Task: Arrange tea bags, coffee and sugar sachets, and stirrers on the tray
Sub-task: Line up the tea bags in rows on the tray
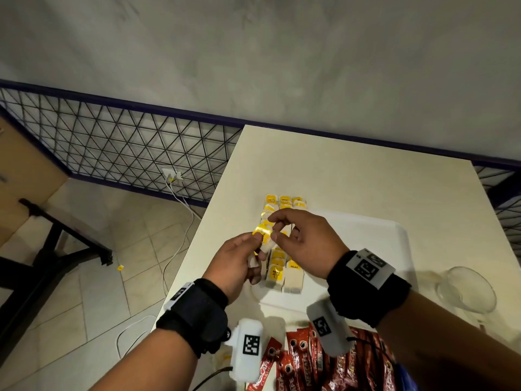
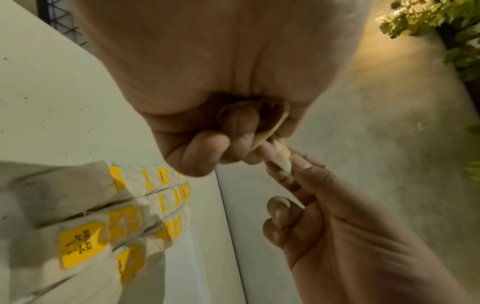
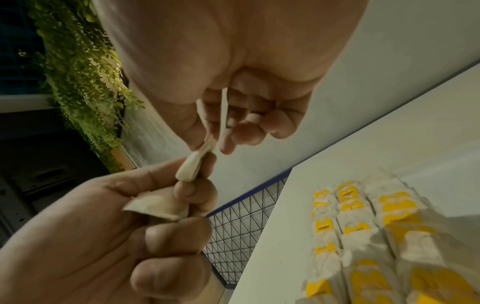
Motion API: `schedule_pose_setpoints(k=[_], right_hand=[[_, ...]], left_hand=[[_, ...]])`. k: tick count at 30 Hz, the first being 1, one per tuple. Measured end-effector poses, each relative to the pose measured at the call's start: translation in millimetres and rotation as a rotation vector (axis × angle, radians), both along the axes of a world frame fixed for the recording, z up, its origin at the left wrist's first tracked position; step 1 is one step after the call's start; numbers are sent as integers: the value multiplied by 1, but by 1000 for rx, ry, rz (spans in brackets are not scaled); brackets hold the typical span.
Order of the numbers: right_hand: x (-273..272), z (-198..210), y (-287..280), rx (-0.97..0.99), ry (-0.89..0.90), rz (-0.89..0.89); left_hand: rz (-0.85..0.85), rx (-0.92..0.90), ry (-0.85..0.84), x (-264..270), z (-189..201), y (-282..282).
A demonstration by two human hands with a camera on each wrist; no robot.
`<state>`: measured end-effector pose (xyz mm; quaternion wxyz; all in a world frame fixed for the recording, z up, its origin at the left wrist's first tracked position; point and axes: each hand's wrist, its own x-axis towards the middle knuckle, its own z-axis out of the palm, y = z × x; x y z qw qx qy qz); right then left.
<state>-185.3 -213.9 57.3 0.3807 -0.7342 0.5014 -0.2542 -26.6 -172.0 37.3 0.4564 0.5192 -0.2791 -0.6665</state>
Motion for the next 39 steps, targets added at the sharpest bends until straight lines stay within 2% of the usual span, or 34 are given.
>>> schedule_pose_setpoints(k=[5,10,16,20,21,23,25,27,30,34,36,39], right_hand=[[0,-3,2,34,-6,60],[-2,-4,2,-116,32,122],[-3,-6,0,-165,92,92],[-3,-4,-1,-87,81,-56],[-3,-3,-1,-54,81,-84],[0,-1,-1,3,54,-129],[4,0,1,45,11,-145],[8,3,3,86,-30,-118],[13,8,4,81,-23,-30],[9,4,-1,-61,54,13],[10,-6,-4,-57,129,102],[16,-24,-8,2,257,187]], left_hand=[[71,-4,55,1,-3,1],[25,-7,-2,6,-4,-2],[-83,-80,-282,12,-4,-9],[120,-242,-655,14,-8,-5],[110,-304,-711,13,-7,-2],[-18,-421,-808,8,-5,3],[-115,-501,-993,4,-7,6],[-105,-573,-1129,4,-11,4],[-74,-673,-1216,8,-14,-1],[-337,-527,-1120,26,-11,-11],[-487,-432,-1112,34,-14,-16],[-617,-307,-1087,41,-28,-20]])
